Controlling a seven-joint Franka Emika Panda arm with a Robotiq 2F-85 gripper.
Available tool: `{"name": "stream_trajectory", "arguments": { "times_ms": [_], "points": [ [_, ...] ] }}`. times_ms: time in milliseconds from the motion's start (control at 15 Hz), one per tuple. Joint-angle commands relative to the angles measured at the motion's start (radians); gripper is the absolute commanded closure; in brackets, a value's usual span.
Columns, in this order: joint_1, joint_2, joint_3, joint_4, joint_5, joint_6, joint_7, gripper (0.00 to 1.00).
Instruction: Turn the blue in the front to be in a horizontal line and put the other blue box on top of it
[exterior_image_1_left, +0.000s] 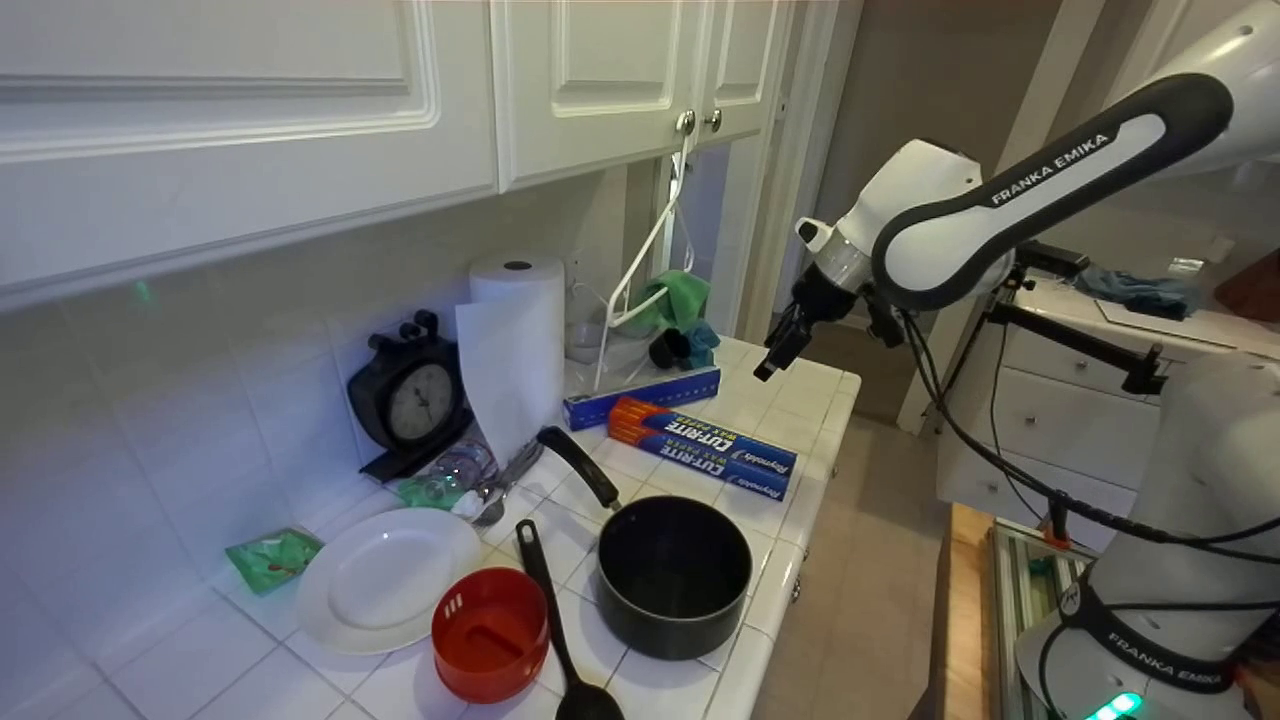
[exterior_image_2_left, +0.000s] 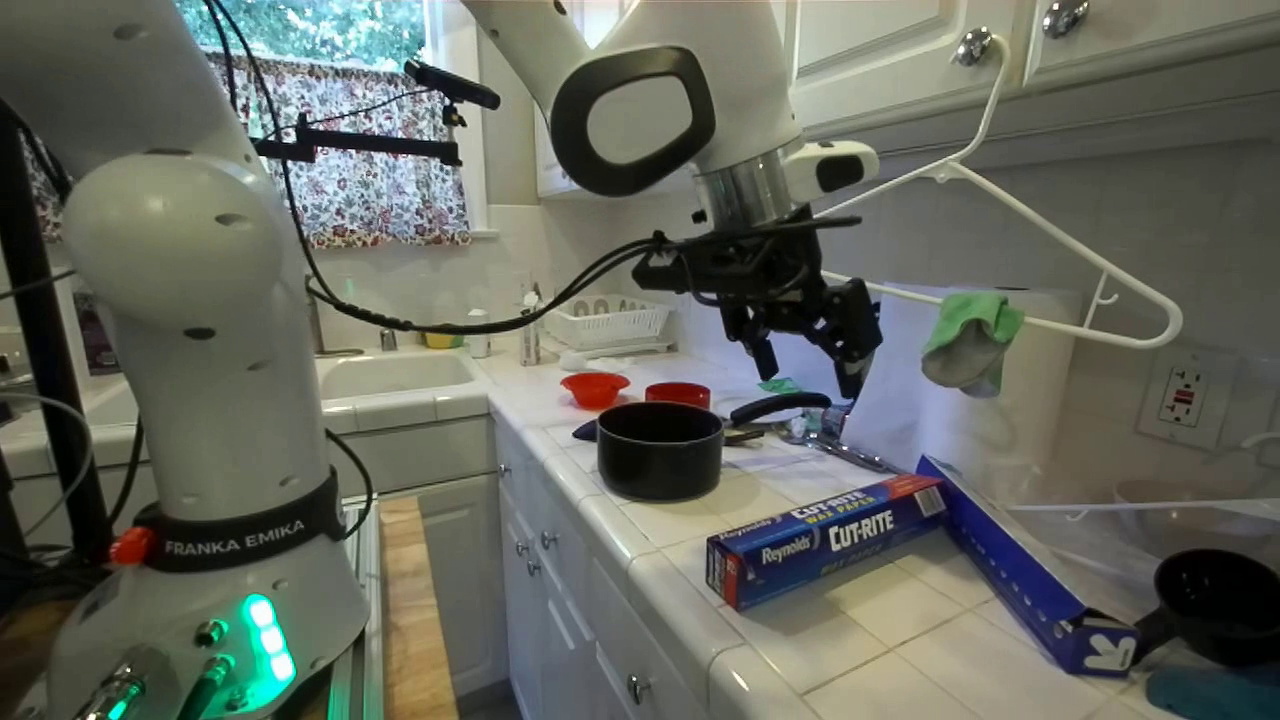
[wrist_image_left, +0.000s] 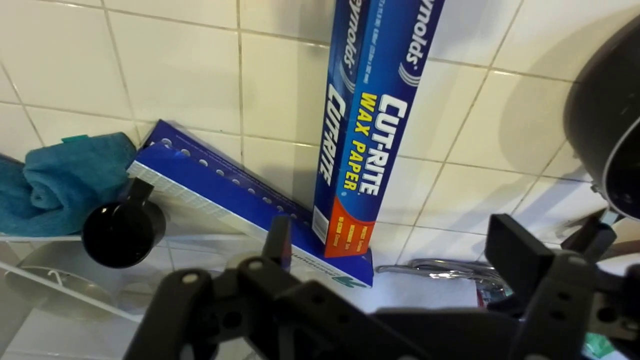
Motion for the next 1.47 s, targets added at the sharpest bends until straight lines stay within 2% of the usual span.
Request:
{"name": "stream_trajectory", "arguments": {
  "times_ms": [0, 133, 200, 467, 600, 867, 1067, 1400],
  "points": [
    [-0.028, 0.109, 0.036, 0.051, 0.018, 0.007, -0.001, 0.00],
    [-0.031, 0.156, 0.047, 0.070, 0.032, 0.008, -0.003, 0.00],
    [0.021, 0.173, 0.001, 0.080, 0.046, 0.004, -0.017, 0.00],
    [0.071, 0.243, -0.021, 0.118, 0.122, -0.015, -0.052, 0.00],
    [0.099, 0.272, -0.027, 0.139, 0.199, -0.039, -0.080, 0.00],
    [0.097, 0.371, -0.012, 0.193, 0.255, -0.077, -0.053, 0.00],
    [0.085, 0.454, -0.010, 0.238, 0.219, -0.094, 0.000, 0.00],
    [0.074, 0.532, 0.022, 0.295, 0.275, -0.102, -0.051, 0.00]
  ]
}}
